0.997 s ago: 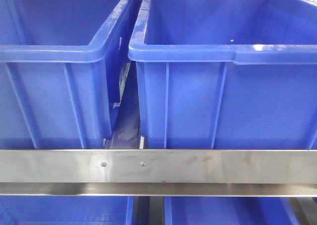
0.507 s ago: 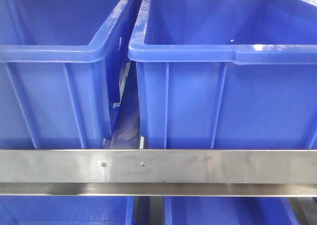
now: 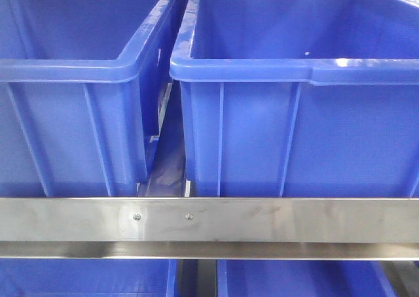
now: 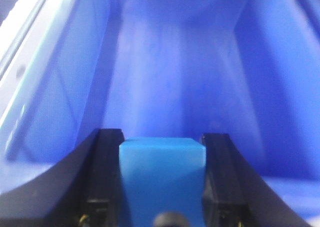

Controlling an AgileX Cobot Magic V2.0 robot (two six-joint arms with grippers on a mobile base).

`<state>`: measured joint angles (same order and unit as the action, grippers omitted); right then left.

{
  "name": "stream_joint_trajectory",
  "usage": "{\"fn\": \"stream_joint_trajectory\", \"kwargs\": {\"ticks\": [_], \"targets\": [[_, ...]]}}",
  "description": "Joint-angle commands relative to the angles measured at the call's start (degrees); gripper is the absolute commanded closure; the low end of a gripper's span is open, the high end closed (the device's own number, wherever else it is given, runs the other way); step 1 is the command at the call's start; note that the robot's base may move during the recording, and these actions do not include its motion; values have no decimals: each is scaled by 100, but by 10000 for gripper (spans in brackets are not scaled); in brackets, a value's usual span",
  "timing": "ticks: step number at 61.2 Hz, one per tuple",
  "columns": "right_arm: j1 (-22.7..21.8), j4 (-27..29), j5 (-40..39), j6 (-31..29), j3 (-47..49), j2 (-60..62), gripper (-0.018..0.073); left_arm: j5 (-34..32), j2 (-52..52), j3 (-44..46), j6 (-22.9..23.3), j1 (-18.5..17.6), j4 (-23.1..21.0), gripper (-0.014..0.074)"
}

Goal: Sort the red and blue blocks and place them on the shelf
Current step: 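Open both grippers to release the cubes inside the bins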

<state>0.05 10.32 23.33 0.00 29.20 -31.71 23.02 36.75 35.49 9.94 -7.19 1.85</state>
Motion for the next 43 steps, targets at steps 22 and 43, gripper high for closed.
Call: {"fn": "stream_joint_trajectory", "kwargs": {"ticks": [22,43], "targets": [[135,31,-645,-45,1828,-2064,501,-1029,1689,1169,53,-23,-41,461],[512,31,-749,-45,2818,-3541,501,-1058,3067,1936,53,-23,-41,461]]}}
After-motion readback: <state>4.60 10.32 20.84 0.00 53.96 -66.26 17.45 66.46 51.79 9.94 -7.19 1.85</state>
